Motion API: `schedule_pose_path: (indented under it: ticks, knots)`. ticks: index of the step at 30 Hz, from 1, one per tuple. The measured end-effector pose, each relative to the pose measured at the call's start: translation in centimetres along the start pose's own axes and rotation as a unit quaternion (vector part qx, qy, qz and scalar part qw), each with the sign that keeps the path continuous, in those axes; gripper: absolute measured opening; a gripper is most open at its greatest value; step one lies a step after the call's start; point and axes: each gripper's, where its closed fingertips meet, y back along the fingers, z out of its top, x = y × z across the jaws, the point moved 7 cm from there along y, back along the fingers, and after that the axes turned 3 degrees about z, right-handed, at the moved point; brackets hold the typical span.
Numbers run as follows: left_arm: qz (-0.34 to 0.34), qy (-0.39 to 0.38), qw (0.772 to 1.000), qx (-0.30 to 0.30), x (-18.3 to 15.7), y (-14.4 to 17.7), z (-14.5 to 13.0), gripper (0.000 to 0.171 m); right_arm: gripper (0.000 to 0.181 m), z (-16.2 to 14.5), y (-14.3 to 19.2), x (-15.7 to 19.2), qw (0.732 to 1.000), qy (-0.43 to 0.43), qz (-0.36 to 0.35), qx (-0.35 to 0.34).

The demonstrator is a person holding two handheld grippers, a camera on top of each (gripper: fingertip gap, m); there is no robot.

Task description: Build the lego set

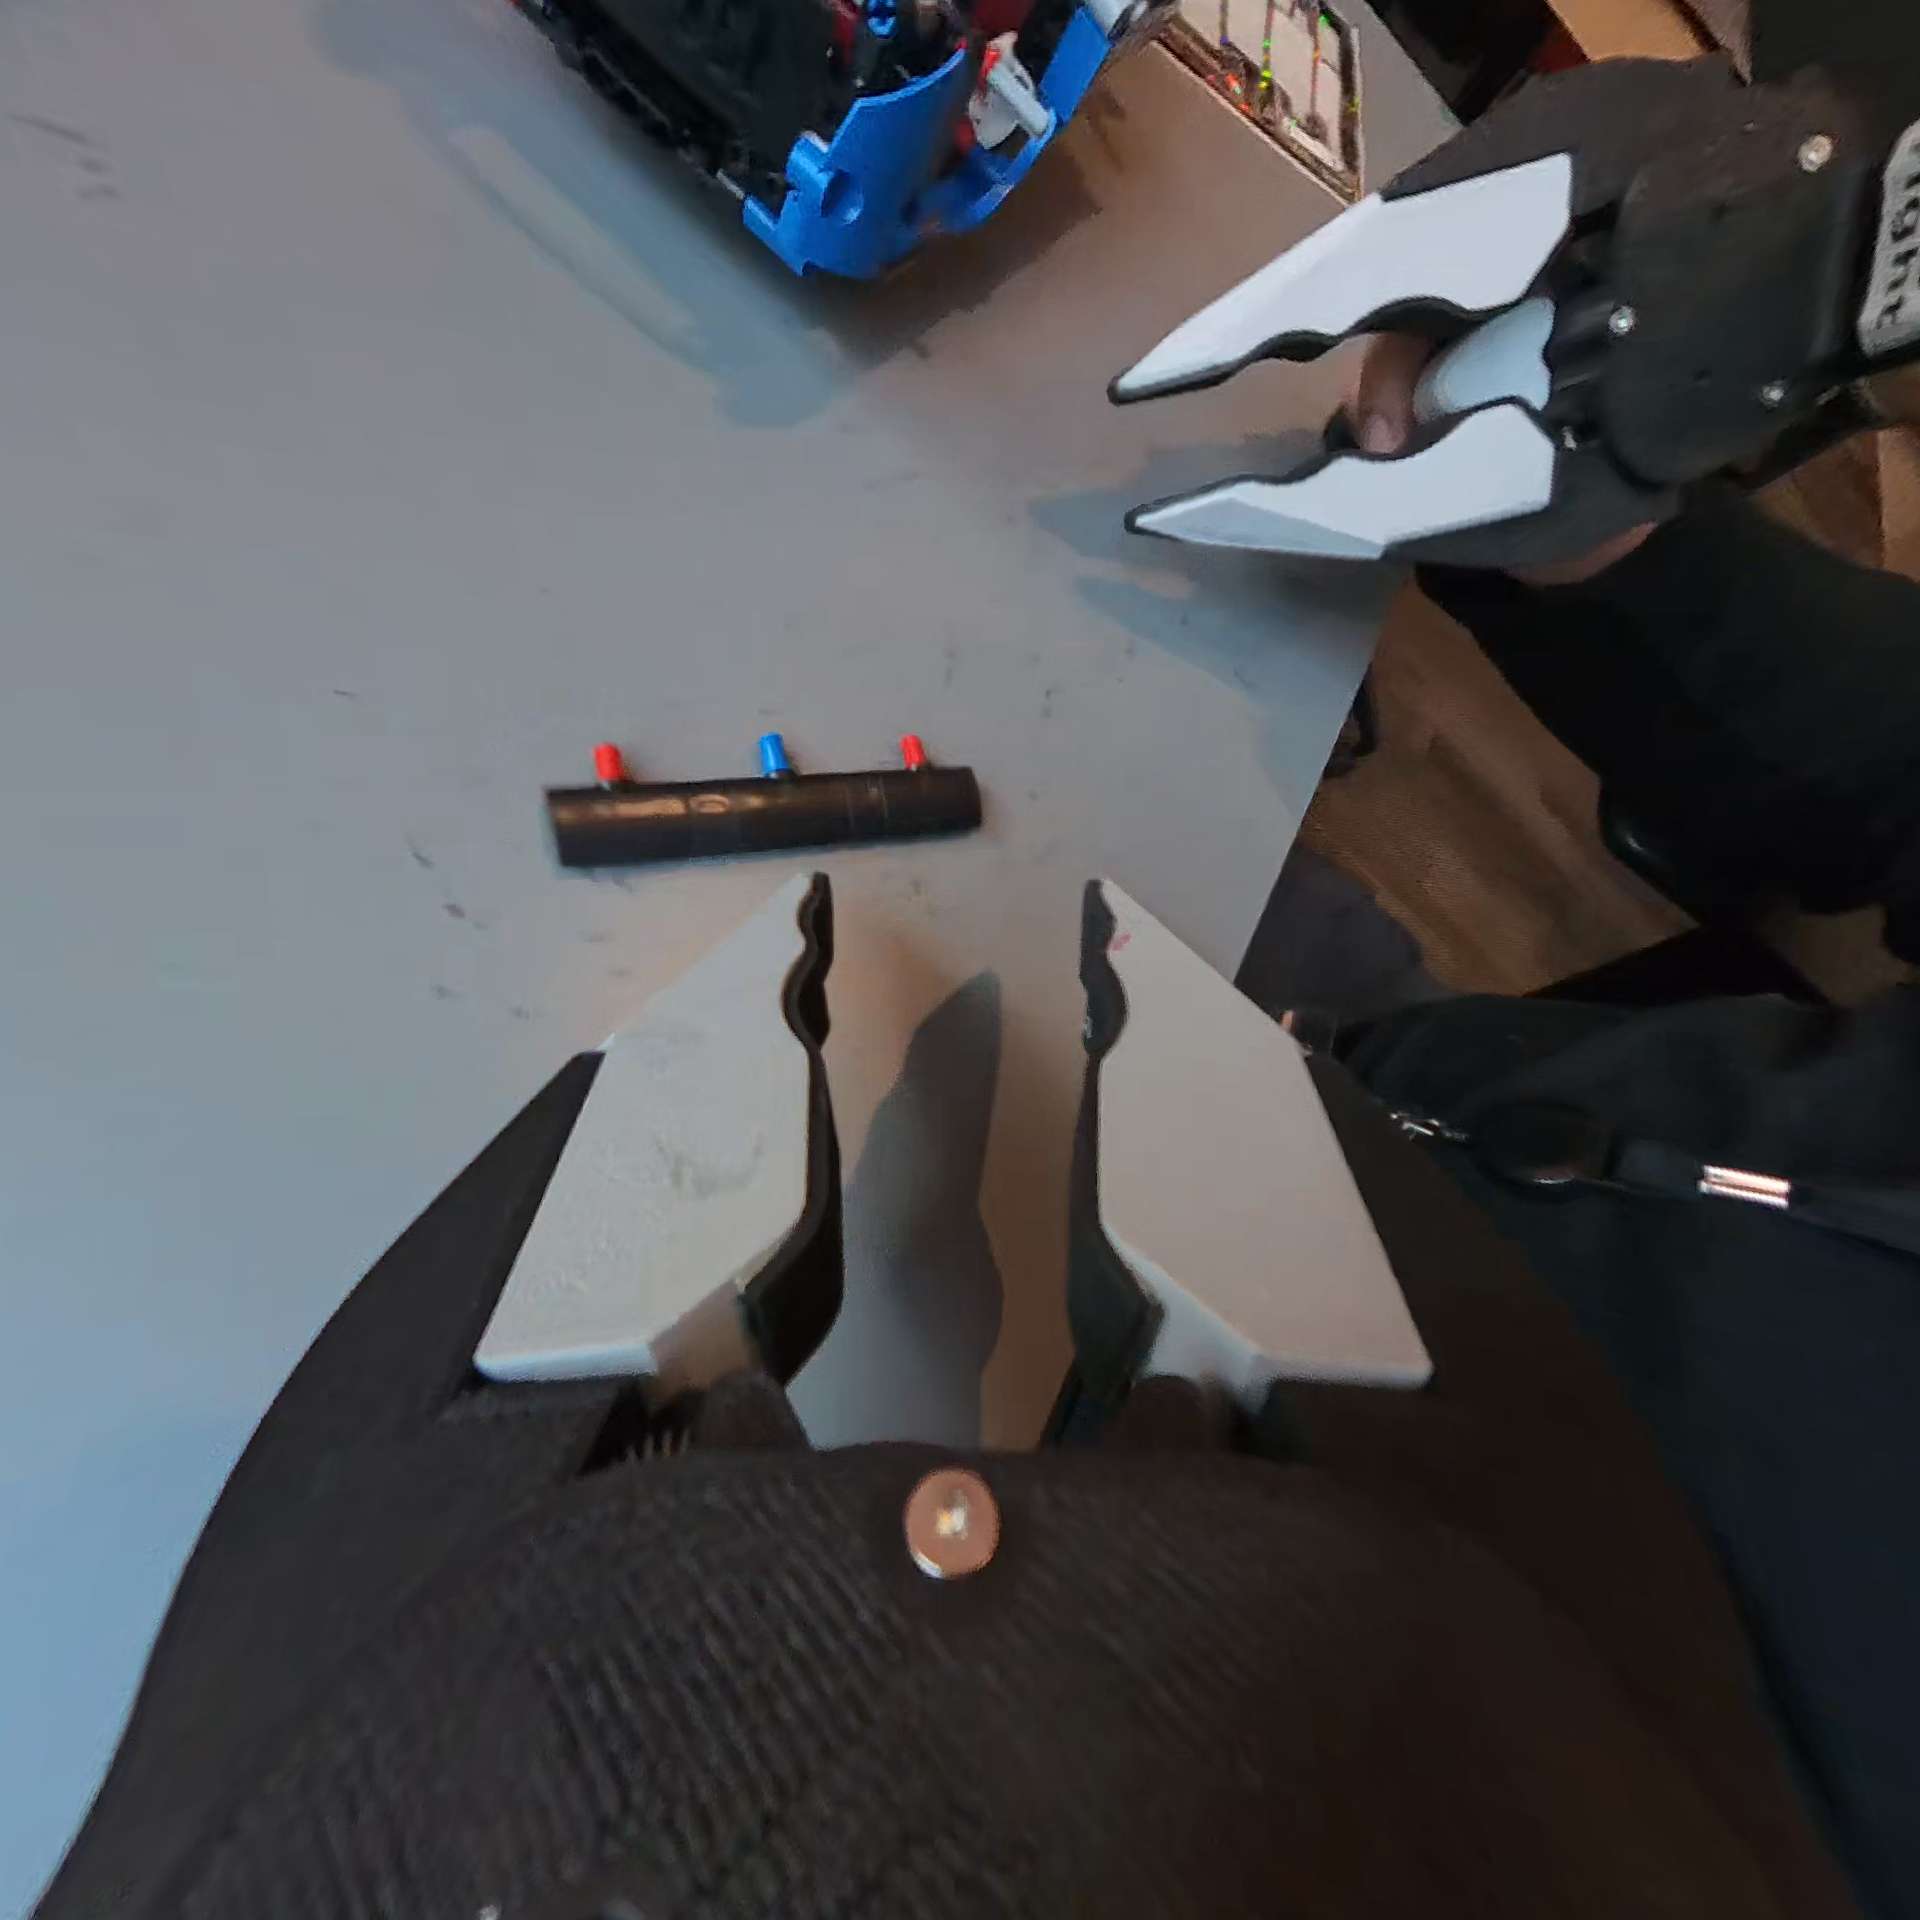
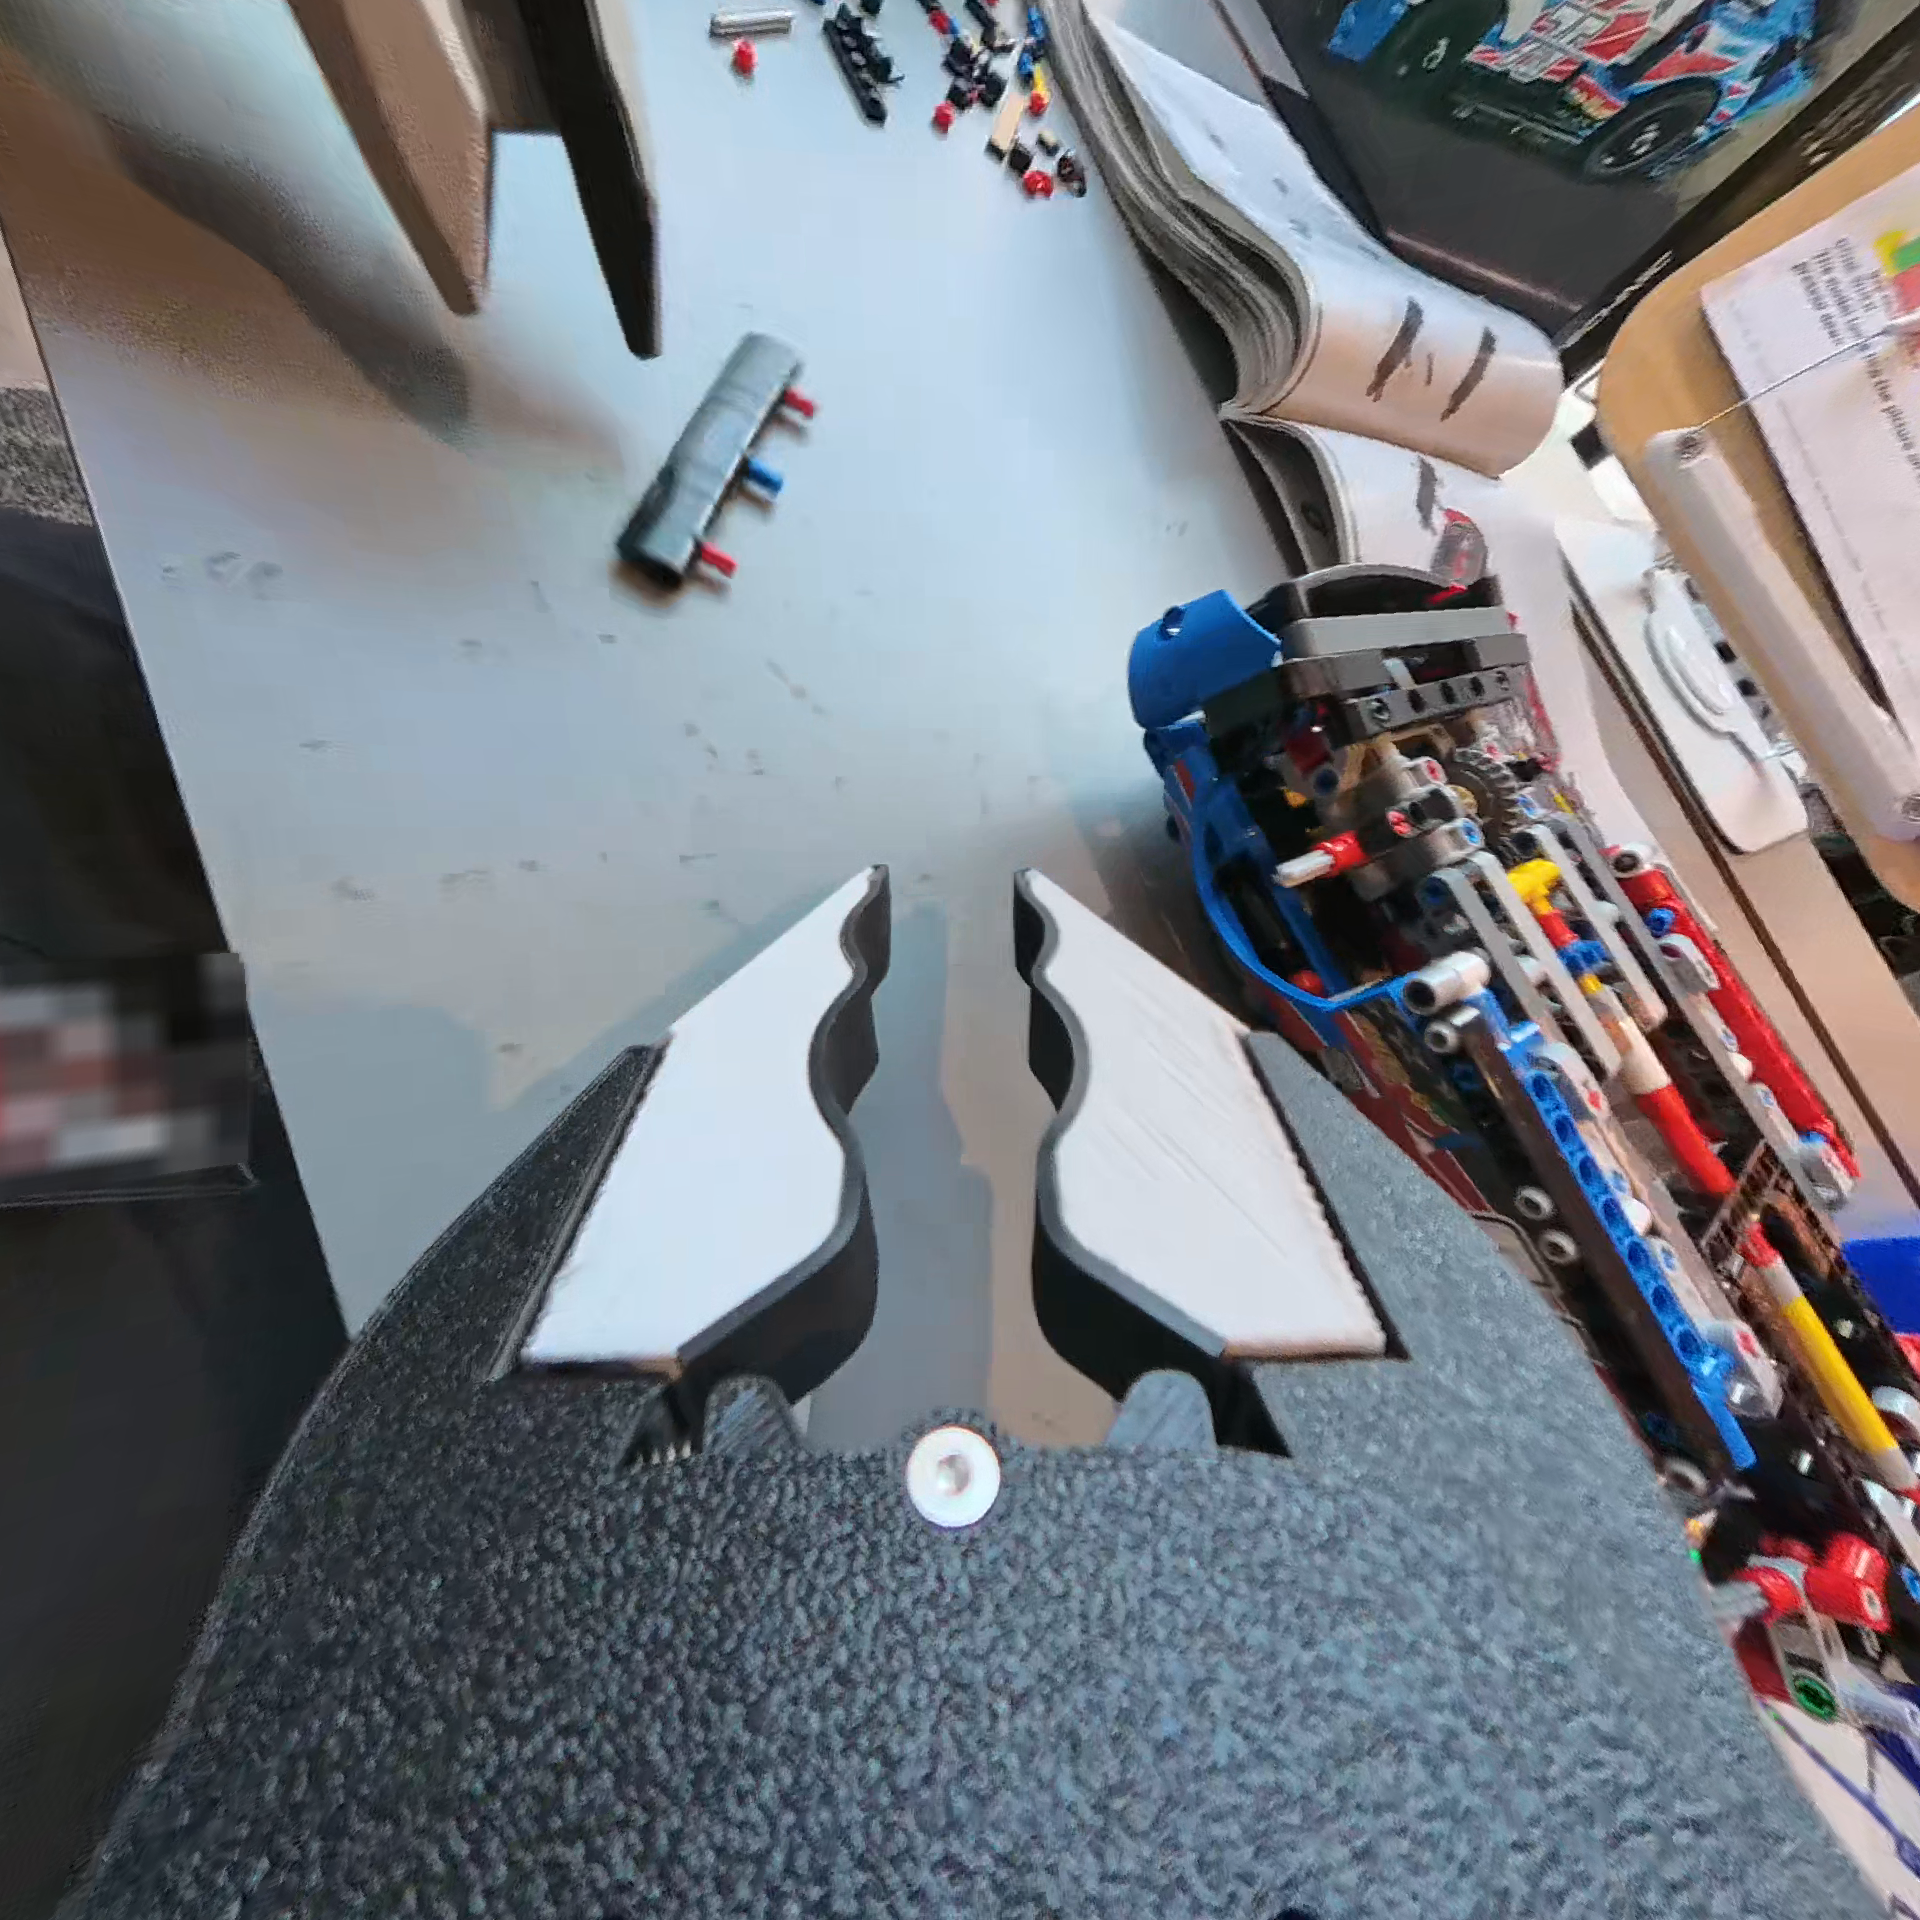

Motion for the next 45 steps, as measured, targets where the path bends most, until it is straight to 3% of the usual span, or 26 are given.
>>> schedule_pose_path:
  ticks: [4,7,12,16,21,25,28,34,39,45]
  knots:
    - [0.007,-0.029,0.998,-0.057,0.5,1.2,0.9,0.044,0.023,-0.3,1.0,-1.3,0.999,-0.026,-0.017,-0.045]
    - [0.053,-0.041,0.997,-0.038,2.1,1.0,0.4,0.049,0.023,-0.5,1.7,-2.0,0.996,-0.046,-0.016,-0.078]
    - [0.073,-0.119,0.986,-0.09,1.4,1.2,0.6,0.054,0.02,-0.8,3.0,-3.0,0.99,-0.036,-0.045,-0.128]
    - [0.077,-0.157,0.981,-0.087,1.5,1.1,0.6,0.054,0.021,-1.1,3.2,-4.1,0.987,-0.073,-0.043,-0.137]
    - [0.054,-0.204,0.972,-0.101,1.3,1.0,1.2,0.041,0.021,-1.2,3.2,-5.0,0.983,-0.091,-0.053,-0.148]
    - [0.039,-0.224,0.959,-0.17,1.1,2.1,1.8,0.026,0.021,-1.3,3.2,-5.4,0.981,-0.097,-0.062,-0.156]
    - [0.034,-0.216,0.955,-0.199,1.2,2.7,2.0,0.026,0.021,-1.3,3.4,-5.9,0.978,-0.109,-0.065,-0.167]
    - [0.033,-0.222,0.957,-0.186,1.0,2.4,1.9,0.027,0.028,-1.1,2.8,-6.7,0.976,-0.115,-0.08,-0.17]
    - [0.036,-0.227,0.955,-0.19,1.0,2.5,1.8,0.026,0.028,2.0,1.5,-5.6,0.975,-0.106,-0.055,-0.188]
    - [0.039,-0.228,0.954,-0.192,1.0,2.5,1.9,0.025,0.035,6.9,-1.3,-7.3,0.994,-0.057,0.006,-0.089]
